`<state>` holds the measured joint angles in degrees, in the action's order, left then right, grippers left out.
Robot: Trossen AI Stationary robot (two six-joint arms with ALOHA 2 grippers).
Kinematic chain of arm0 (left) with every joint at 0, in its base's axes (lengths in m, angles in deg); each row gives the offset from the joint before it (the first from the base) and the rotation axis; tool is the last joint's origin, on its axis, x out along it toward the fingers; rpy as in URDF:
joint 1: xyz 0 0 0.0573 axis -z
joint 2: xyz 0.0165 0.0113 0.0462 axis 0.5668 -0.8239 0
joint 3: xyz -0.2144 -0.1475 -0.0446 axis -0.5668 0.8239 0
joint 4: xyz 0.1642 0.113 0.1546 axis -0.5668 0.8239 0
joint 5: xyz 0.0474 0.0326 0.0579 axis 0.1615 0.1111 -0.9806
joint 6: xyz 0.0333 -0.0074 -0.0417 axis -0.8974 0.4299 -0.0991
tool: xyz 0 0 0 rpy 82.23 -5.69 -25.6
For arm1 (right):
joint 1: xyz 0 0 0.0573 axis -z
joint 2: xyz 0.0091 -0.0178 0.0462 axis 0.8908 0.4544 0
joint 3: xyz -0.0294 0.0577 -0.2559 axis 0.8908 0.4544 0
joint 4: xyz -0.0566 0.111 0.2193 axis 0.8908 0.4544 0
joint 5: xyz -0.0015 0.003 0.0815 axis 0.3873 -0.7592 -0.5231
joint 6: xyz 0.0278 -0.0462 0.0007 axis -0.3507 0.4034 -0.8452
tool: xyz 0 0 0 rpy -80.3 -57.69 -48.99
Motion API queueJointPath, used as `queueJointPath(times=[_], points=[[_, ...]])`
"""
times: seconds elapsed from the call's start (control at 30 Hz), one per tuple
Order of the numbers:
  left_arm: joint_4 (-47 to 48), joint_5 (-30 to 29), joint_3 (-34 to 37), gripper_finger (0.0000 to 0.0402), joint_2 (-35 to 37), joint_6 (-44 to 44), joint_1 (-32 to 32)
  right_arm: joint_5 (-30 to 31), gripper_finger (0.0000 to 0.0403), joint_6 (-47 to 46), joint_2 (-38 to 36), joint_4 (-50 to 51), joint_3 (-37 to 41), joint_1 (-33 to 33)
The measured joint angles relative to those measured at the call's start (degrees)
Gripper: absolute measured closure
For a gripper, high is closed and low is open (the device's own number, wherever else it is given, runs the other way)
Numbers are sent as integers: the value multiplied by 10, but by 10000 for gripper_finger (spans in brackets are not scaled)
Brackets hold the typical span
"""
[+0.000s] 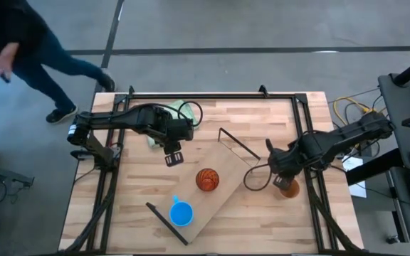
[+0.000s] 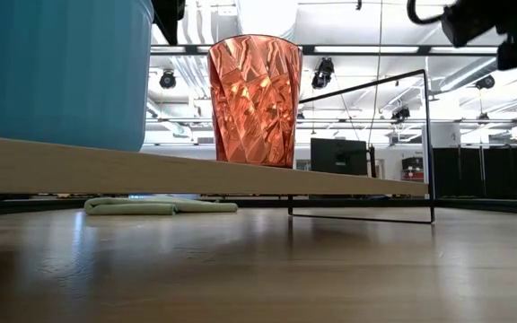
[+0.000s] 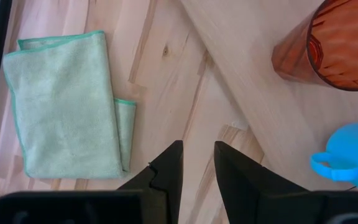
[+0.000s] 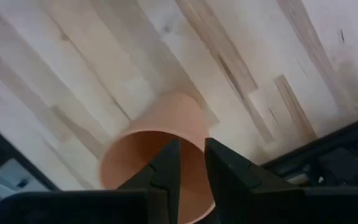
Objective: Stack small to large cups/mugs on shelf
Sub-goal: Put the light orange cup on the shelf
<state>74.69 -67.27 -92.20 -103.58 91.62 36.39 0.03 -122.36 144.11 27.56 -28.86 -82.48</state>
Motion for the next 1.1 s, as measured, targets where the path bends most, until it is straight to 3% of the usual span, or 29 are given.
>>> queueJointPath(times=[1.1], points=[[-1, -1, 0, 324, 0, -1, 0, -5, 335, 66, 0, 1, 40, -15]])
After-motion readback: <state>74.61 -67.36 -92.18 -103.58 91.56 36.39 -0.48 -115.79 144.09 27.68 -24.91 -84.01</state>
